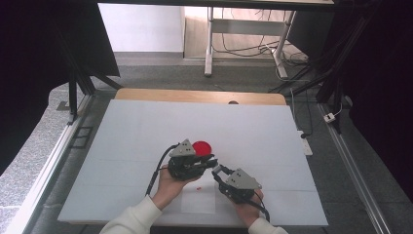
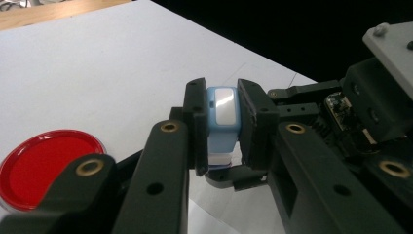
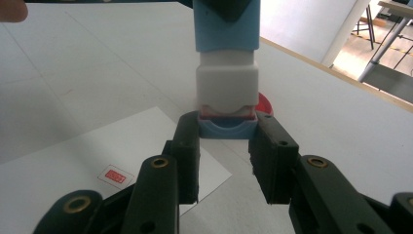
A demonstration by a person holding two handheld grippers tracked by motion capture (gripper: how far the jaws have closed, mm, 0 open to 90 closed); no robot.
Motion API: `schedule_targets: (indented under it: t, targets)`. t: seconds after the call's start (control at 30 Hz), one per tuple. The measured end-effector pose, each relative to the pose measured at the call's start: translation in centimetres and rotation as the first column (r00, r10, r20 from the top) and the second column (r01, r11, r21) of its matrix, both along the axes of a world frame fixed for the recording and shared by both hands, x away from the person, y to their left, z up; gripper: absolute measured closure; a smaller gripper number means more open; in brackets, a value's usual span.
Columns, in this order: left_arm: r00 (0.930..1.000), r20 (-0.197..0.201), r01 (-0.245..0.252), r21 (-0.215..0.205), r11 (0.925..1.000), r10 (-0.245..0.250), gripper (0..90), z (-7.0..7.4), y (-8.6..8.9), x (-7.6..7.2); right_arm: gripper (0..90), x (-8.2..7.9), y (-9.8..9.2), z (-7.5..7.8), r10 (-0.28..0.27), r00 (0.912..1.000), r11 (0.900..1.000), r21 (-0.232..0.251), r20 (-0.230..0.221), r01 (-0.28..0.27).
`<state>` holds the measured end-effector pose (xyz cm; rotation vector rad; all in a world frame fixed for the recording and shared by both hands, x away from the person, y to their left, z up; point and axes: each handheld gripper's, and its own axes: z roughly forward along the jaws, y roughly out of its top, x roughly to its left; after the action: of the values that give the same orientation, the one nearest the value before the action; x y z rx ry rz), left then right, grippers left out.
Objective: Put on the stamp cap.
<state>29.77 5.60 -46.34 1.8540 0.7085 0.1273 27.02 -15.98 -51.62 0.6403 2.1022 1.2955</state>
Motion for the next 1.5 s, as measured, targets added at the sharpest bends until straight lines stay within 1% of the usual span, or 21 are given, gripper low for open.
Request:
schedule_targets:
  t: [0.13, 0.37, 0.5, 0.63, 0.9, 1.2, 1.3, 1.47, 1.5]
  targets:
    - [1.0000, 0.000, -0.008, -0.001, 1.0000, 0.008, 74.8, -0.14, -0.15, -0.05, 64.6, 0.01, 0.03, -0.08, -0.005, 1.0000, 1.000, -0.002, -0.004, 0.005]
    - [0.9999, 0.003, -0.015, -0.002, 0.9999, 0.015, 74.9, -0.13, -0.27, -0.13, 64.6, -0.04, 0.06, -0.10, -0.015, 0.9999, 1.000, -0.004, 0.003, 0.015]
    - [0.9999, -0.003, -0.017, -0.008, 0.9998, 0.017, 74.9, -0.17, -0.27, -0.09, 64.6, -0.04, 0.05, -0.12, -0.018, 0.9998, 1.000, -0.003, 0.006, 0.018]
    - [0.9998, -0.013, -0.014, -0.017, 0.9997, 0.014, 75.0, -0.21, -0.19, -0.01, 64.6, -0.07, 0.01, -0.13, -0.019, 0.9998, 1.000, 0.000, 0.007, 0.019]
    - [0.9999, -0.013, -0.010, -0.028, 0.9996, 0.009, 75.1, -0.12, -0.08, -0.07, 64.7, -0.11, -0.09, -0.08, -0.023, 0.9995, 1.000, 0.002, 0.021, 0.023]
    - [0.9998, -0.018, -0.011, -0.026, 0.9996, 0.011, 75.1, -0.32, -0.16, 0.03, 64.7, -0.18, -0.11, -0.05, -0.027, 0.9992, 1.000, 0.004, 0.030, 0.027]
    - [0.9998, -0.015, -0.011, -0.014, 0.9998, 0.011, 75.2, -0.37, -0.22, 0.01, 65.0, -0.15, -0.07, -0.08, -0.028, 0.9993, 1.000, -0.006, 0.025, 0.028]
    - [0.9997, -0.025, -0.004, -0.022, 0.9998, 0.004, 75.3, -0.38, -0.07, 0.14, 65.5, -0.20, 0.03, 0.08, -0.029, 0.9992, 0.999, -0.019, 0.028, 0.029]
    - [0.9996, -0.027, -0.003, -0.021, 0.9998, 0.002, 75.3, -0.38, -0.06, 0.14, 65.5, -0.25, 0.07, 0.15, -0.033, 0.9990, 0.999, -0.027, 0.030, 0.033]
